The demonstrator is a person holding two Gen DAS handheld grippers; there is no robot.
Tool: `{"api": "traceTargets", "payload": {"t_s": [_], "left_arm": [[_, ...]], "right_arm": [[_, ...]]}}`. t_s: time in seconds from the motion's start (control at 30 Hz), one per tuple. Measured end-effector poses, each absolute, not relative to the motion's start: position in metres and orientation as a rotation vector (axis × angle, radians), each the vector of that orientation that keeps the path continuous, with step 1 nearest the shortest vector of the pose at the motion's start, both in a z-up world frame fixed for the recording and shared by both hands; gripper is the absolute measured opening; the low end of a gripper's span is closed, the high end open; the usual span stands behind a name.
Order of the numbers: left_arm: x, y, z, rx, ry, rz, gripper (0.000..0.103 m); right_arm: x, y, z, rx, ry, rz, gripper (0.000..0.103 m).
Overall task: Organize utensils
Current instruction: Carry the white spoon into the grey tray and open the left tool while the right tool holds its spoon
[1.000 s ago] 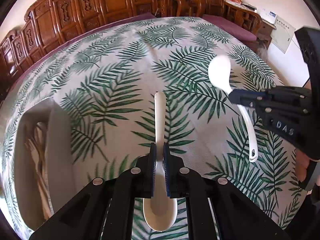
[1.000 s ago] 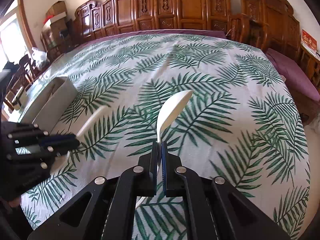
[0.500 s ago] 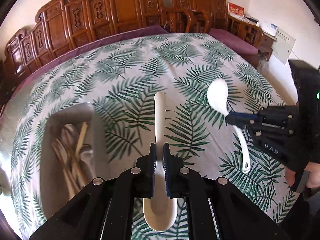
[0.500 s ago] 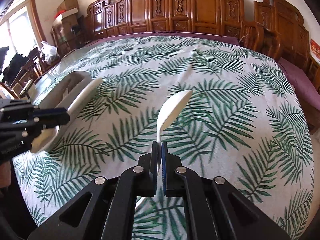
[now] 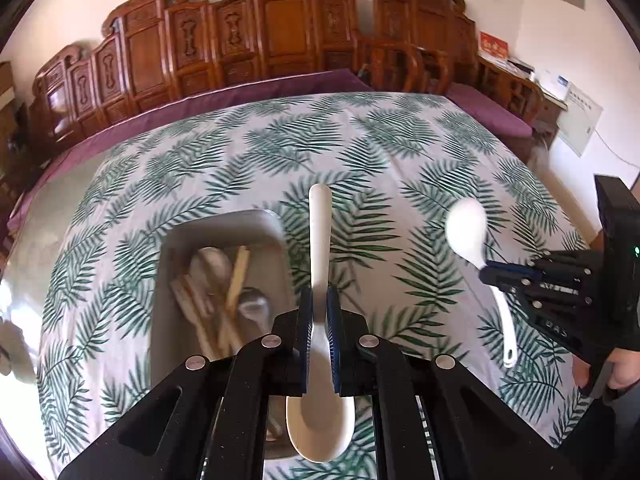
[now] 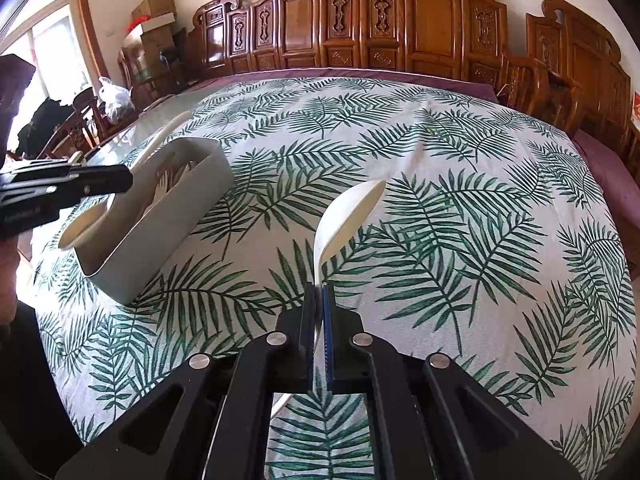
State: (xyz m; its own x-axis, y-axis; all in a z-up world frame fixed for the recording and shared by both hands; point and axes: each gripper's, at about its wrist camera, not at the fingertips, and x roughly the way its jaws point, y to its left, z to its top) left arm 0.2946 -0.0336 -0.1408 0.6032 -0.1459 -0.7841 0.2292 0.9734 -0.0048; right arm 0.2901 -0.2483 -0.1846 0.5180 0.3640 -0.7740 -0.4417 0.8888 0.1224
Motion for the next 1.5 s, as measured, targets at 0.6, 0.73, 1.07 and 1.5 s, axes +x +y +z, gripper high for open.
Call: {"api": "traceTargets", "payload": {"t_s": [0.6,0.73,1.07,1.5], "left_arm": [[0.314,0.048,-0.177,-0.008,0.932,-0.124,0.007],[0.316,0.051,-0.188,-0.020,0.947,-0.128,0.007],[0.316,0.054,-0.202,-0.028,0.978,-0.136,0.007],[0.302,0.067,-0.169,-0.030,0.882,-0.149,0.040]], "right_arm": [[0.268,-0.215,-0.157,-0.082,0.817,0.539,0.005],[0.266,-0.208,-0.156,-0.087,0.813,0.550,0.005],[0.258,-0.190,-0.146,-0.093,0.787,0.574,0.005],[0.258,-0.148,-0.131,-0.133,0.774,0.608,0.005]]}}
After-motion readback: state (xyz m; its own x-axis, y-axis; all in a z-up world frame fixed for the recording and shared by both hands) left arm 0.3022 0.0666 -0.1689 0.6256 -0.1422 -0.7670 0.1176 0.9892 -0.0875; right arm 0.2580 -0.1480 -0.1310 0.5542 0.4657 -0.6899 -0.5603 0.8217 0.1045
